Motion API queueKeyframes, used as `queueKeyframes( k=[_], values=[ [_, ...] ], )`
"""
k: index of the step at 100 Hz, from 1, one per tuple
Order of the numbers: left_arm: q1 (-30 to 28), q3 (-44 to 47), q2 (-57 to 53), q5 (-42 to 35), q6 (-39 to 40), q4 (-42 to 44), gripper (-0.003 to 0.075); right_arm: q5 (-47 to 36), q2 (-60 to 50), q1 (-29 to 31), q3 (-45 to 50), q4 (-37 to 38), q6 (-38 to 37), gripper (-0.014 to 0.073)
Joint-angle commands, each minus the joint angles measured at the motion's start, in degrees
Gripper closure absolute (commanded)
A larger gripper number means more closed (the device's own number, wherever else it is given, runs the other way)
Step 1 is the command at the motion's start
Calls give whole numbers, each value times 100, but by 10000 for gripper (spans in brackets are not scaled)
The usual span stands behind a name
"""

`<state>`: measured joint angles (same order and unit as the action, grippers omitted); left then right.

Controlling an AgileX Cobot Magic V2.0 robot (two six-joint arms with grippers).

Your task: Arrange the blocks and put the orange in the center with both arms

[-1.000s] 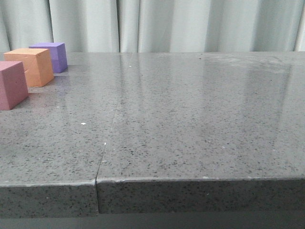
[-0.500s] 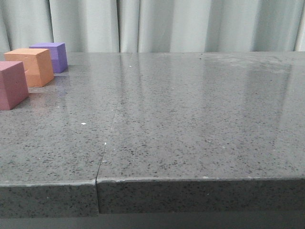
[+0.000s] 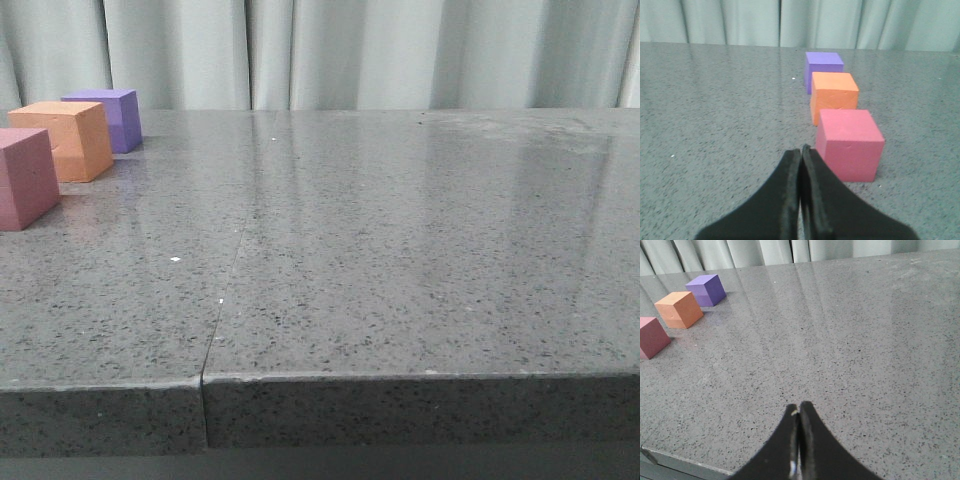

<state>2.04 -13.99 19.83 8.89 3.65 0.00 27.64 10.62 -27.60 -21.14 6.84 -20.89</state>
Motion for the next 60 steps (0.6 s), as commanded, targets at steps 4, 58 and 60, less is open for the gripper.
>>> queueKeyframes(
  k=[4,58,60],
  values=[
    [-130,169,-272,-717,-211,-196,741,-438,45,22,-143,25,51,609],
    [-184,1592,-2110,-807,-211,-139,741,-438,45,22,-143,25,51,609],
    [-184,1642,-2191,-822,-211,-139,741,-438,45,22,-143,25,51,609]
  ],
)
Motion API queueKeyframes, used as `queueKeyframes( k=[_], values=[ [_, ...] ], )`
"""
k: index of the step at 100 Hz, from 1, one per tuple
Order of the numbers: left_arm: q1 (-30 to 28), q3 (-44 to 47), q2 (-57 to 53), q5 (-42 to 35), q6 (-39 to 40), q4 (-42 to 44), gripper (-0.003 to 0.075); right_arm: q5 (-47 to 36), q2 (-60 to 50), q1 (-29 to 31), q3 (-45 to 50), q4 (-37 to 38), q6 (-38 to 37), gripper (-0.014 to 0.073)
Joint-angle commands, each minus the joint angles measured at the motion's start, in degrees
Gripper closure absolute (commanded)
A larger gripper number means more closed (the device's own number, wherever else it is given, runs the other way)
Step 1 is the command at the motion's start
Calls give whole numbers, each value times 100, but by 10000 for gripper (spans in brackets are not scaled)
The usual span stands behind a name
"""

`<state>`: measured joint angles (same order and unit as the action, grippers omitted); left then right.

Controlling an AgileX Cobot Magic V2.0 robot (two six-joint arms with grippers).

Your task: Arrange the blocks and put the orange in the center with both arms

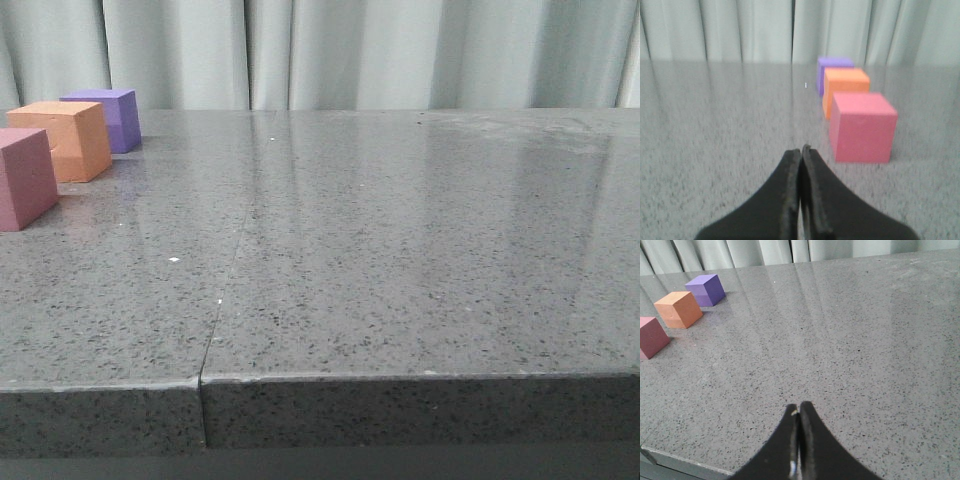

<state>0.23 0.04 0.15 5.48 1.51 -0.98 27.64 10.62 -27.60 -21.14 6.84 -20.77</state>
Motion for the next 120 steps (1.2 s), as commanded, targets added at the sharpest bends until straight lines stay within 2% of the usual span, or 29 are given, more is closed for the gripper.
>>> queueKeyframes(
  k=[1,109,120],
  values=[
    [-4,240,-238,-470,3,-40,741,-438,45,22,-143,25,39,609],
    [-4,226,-208,-492,3,-40,741,-434,45,22,-123,59,39,609],
    [-4,226,-208,-492,3,-40,741,-659,45,29,-123,57,39,609]
  ],
)
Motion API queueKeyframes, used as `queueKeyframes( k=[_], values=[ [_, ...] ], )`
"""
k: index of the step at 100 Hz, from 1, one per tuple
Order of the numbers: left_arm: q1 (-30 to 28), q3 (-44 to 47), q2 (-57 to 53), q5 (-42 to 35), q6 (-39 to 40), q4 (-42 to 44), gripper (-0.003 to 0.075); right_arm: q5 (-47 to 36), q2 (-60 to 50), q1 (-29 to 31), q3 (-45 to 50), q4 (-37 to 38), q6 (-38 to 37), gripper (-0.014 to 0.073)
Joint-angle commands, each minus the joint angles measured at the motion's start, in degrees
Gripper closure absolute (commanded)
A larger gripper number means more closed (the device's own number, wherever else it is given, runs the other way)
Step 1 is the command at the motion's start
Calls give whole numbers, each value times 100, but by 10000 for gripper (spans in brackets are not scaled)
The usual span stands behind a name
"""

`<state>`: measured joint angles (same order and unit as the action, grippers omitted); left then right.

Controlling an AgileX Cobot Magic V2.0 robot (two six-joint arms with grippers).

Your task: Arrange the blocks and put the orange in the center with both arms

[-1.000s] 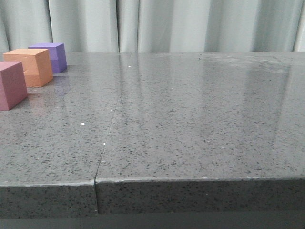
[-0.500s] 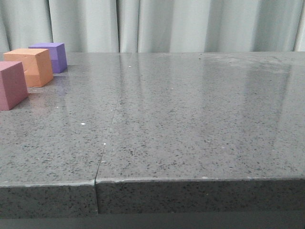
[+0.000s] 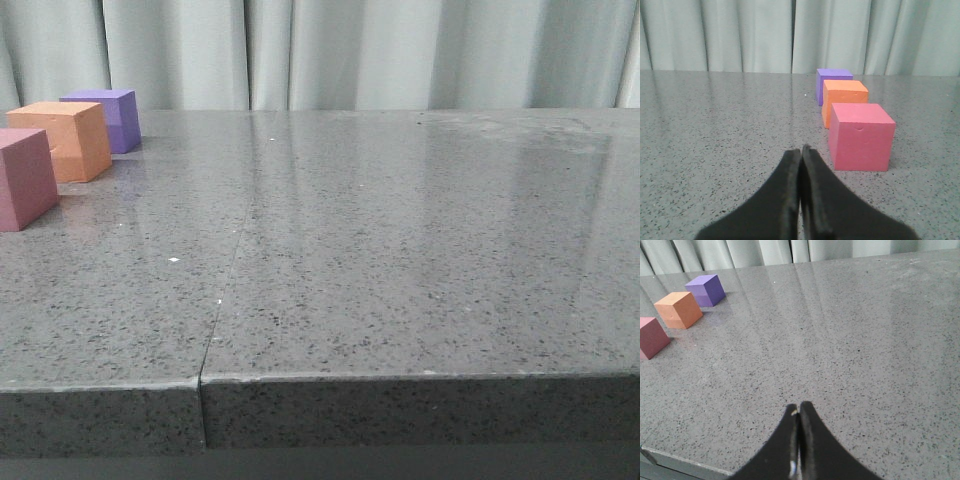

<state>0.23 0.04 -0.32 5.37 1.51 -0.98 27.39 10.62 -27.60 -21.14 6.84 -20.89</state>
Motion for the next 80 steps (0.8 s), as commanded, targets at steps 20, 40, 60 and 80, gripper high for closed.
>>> queueKeyframes(
  k=[20,40,60,80],
  values=[
    [-4,226,-161,-481,3,-40,741,-1274,45,420,5,49,185,609],
    [-4,226,-161,-481,3,-40,741,-2462,32,1395,507,-433,1132,609],
    [-4,226,-161,-481,3,-40,741,-2739,-250,2221,1001,-473,1567,609],
    [-4,226,-161,-481,3,-40,741,-2739,-806,2689,1551,-598,1567,609]
  ],
)
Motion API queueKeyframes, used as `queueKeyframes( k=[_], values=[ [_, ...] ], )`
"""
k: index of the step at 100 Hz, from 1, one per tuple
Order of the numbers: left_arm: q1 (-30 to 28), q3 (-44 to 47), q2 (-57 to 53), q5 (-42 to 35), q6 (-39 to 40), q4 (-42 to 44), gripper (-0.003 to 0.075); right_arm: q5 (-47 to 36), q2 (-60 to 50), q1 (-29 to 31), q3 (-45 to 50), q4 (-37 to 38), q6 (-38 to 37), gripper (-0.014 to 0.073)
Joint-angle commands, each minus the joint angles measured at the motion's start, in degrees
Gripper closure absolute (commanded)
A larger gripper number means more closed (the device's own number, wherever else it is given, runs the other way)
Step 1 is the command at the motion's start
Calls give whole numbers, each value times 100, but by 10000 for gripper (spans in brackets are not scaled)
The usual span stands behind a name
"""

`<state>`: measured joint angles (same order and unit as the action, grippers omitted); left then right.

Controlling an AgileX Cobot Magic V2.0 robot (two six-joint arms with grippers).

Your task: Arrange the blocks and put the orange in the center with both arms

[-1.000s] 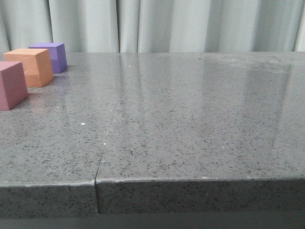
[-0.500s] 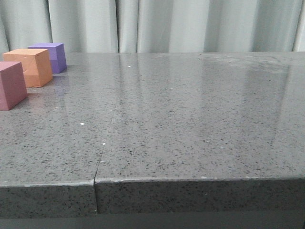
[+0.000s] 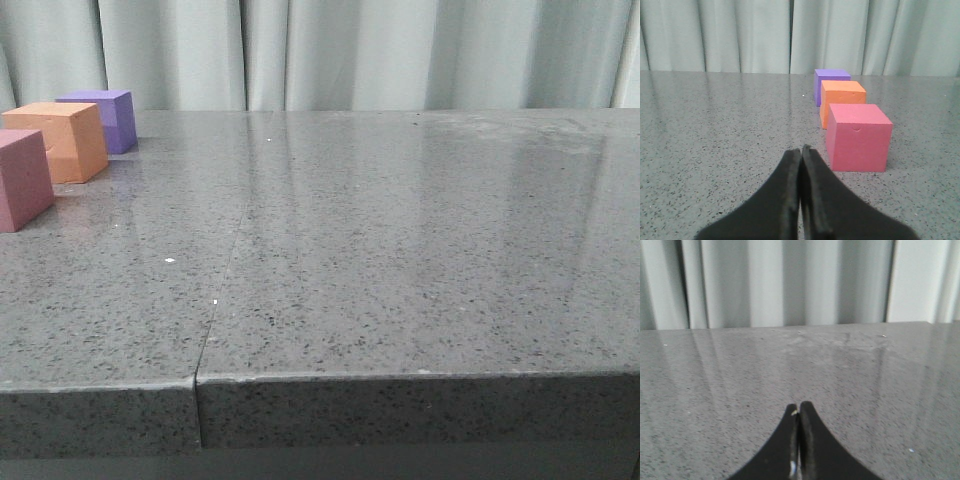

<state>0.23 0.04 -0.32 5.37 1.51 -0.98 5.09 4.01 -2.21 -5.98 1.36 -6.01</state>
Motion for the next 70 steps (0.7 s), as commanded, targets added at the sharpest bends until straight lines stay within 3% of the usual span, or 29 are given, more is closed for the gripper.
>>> queueKeyframes(
  k=[1,21,70],
  values=[
    [-4,226,-161,-481,3,-40,741,-509,-165,156,74,-48,79,609],
    [-4,226,-161,-481,3,-40,741,-615,-592,179,668,-185,54,609],
    [-4,226,-161,-481,3,-40,741,-478,-592,179,660,-201,46,609]
  ],
)
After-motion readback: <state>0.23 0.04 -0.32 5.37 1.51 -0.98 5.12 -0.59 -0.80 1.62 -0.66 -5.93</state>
